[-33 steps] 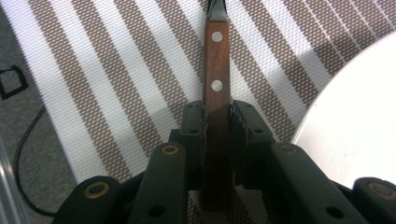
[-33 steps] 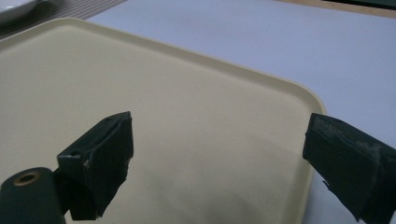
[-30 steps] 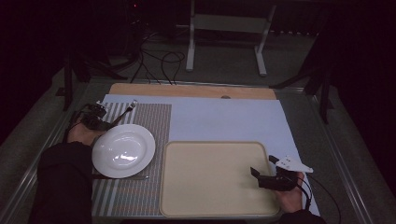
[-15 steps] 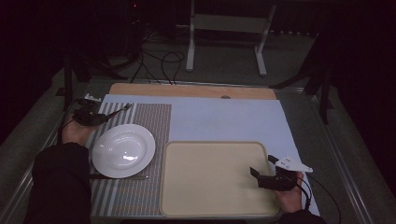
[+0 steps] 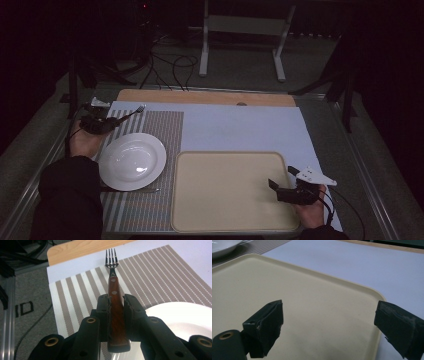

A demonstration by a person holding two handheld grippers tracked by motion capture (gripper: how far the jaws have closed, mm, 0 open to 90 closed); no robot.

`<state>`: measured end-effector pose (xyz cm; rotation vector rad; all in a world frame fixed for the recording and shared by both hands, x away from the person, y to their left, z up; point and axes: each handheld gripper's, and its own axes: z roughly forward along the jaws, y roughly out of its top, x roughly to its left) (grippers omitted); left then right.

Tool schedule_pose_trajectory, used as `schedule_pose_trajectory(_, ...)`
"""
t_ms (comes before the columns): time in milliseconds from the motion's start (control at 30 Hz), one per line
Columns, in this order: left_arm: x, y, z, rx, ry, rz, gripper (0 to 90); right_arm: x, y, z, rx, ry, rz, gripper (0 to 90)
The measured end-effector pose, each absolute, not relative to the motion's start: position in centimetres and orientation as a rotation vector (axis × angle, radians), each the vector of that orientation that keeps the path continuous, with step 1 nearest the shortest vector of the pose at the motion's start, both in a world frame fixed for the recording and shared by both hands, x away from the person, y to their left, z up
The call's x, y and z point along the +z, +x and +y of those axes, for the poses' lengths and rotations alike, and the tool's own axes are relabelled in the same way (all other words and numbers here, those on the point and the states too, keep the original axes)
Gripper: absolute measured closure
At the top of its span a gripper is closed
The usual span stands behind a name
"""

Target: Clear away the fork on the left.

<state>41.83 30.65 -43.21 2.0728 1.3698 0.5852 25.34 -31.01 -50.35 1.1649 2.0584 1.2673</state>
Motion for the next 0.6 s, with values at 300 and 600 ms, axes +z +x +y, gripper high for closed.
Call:
schedule_pose_trajectory(300, -42.3, 40.7, 28.9, 0.634, 2.050, 1.340, 75.9, -50.4, 25.3, -31.0, 1.267, 1.165, 2.060, 8.6)
schedule_pose_trajectory(600, -41.7, 39.1, 27.5, 0.676, 1.995, 1.312, 75.9, -50.4, 25.3, -30.9, 1.263, 1.166, 2.064, 8.6)
